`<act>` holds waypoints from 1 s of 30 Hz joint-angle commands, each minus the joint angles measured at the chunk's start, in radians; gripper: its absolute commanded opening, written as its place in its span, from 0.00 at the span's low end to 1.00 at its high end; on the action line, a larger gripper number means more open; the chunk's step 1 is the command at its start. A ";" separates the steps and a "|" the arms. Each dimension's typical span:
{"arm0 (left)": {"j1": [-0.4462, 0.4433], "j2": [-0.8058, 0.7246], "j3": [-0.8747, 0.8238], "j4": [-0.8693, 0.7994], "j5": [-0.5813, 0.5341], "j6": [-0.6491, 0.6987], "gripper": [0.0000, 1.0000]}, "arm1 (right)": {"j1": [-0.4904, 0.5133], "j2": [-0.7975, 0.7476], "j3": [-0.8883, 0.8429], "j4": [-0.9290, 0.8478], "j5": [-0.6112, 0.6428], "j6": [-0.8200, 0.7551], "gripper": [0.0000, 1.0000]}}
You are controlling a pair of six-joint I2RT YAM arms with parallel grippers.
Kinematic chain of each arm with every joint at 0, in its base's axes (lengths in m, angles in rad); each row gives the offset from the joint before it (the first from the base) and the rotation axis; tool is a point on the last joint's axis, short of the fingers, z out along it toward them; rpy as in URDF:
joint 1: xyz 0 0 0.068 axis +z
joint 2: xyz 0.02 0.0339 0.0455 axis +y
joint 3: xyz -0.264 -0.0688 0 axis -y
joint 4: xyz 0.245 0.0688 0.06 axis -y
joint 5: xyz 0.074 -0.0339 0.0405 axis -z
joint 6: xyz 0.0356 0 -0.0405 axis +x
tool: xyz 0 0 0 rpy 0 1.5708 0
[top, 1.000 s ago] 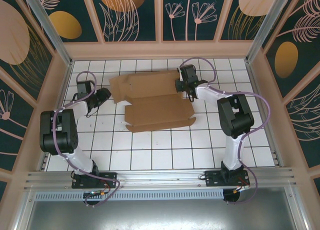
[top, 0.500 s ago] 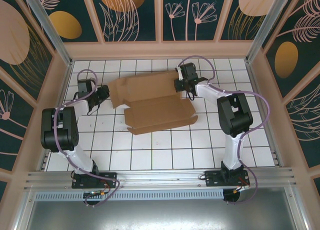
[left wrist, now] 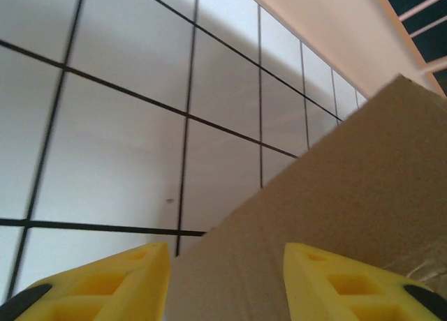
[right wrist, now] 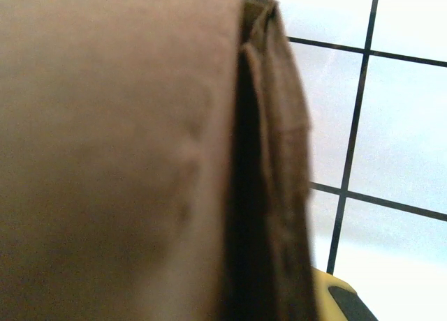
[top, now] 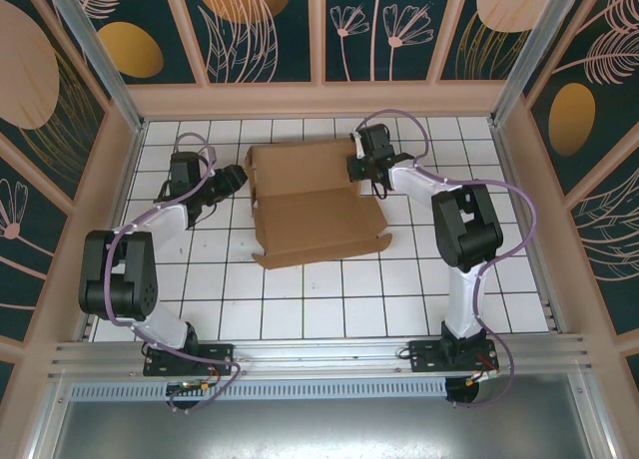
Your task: Fold the paper box
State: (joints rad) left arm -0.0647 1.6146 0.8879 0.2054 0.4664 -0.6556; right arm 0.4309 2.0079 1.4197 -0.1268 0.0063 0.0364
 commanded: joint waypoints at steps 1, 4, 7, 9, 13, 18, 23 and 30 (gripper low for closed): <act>-0.030 0.039 0.064 -0.012 0.026 0.032 0.47 | 0.019 0.050 -0.084 -0.098 -0.031 0.025 0.00; -0.052 0.057 0.106 -0.041 0.015 0.062 0.48 | 0.022 0.023 -0.121 -0.072 -0.029 0.035 0.00; -0.072 0.065 0.143 -0.076 0.000 0.090 0.48 | 0.029 -0.002 -0.153 -0.041 -0.010 0.032 0.00; -0.077 0.074 0.173 -0.112 -0.006 0.108 0.48 | 0.045 -0.027 -0.194 0.001 0.004 0.010 0.00; -0.078 0.086 0.221 -0.186 -0.060 0.156 0.49 | 0.059 -0.050 -0.237 0.037 0.051 -0.044 0.00; -0.078 0.145 0.291 -0.270 -0.130 0.171 0.48 | 0.054 0.016 -0.068 -0.166 0.092 -0.035 0.01; -0.076 0.153 0.333 -0.323 -0.202 0.134 0.49 | 0.058 0.067 0.091 -0.358 0.070 0.045 0.00; -0.077 -0.046 0.221 -0.293 -0.195 0.113 0.47 | 0.063 0.060 0.098 -0.401 0.089 0.107 0.00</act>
State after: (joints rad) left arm -0.1261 1.6833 1.1374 -0.0986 0.2600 -0.5282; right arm 0.4690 2.0327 1.5322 -0.3462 0.1143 0.1139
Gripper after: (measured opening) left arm 0.479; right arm 0.101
